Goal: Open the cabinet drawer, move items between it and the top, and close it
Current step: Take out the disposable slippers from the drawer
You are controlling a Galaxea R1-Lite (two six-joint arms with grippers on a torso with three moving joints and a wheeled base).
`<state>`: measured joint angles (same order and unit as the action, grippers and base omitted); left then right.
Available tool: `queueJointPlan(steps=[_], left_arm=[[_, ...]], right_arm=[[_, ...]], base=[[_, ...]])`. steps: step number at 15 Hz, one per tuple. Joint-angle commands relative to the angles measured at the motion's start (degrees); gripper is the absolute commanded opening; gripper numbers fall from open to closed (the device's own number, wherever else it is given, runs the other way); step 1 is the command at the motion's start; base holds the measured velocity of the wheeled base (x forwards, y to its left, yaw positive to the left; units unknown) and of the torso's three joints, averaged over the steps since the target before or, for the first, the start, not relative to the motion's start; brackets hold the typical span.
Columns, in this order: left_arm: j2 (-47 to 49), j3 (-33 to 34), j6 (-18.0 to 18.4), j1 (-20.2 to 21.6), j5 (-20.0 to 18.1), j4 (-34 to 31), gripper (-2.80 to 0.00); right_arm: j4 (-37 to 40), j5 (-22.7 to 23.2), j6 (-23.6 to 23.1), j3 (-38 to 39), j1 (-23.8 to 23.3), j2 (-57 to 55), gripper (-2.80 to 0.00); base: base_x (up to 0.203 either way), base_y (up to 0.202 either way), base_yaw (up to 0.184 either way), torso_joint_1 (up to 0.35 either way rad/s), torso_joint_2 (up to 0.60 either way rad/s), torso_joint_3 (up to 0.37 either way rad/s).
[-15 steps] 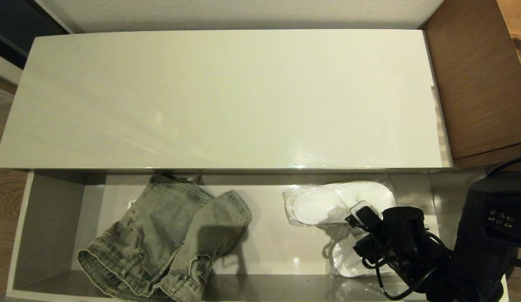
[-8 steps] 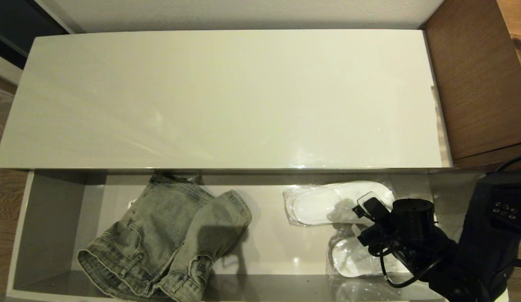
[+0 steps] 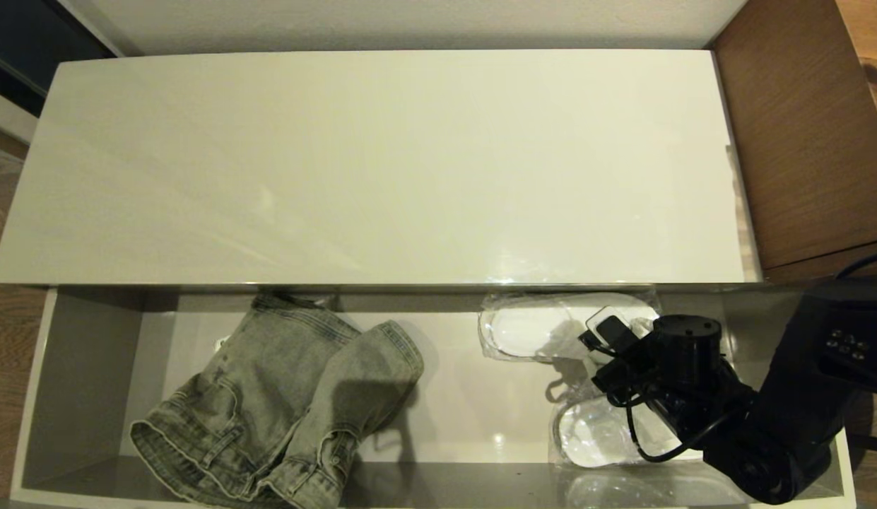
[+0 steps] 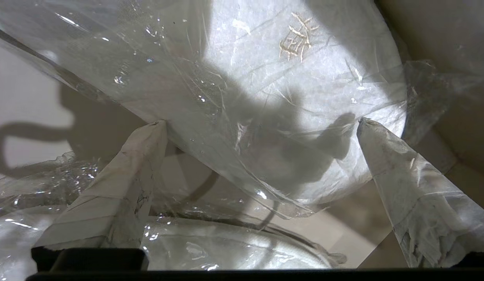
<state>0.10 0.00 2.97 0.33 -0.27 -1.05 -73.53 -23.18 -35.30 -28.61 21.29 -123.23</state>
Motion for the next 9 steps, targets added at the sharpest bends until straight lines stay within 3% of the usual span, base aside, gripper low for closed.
queueJointPlan(steps=[1,9], left_arm=[[-0.01,0.00,0.02,0.02,0.01,-0.01,-2.80],[-0.01,0.00,0.02,0.02,0.01,-0.01,-2.80]], right_arm=[[-0.38,-0.46,-1.00,-0.22,1.12,0.36,0.00],[-3.37,-0.94,0.32,-2.75,4.95,-0.92,0.00]], base=[[0.000,0.000,0.000,0.000,0.00,0.000],[0.000,0.000,0.000,0.000,0.00,0.000]])
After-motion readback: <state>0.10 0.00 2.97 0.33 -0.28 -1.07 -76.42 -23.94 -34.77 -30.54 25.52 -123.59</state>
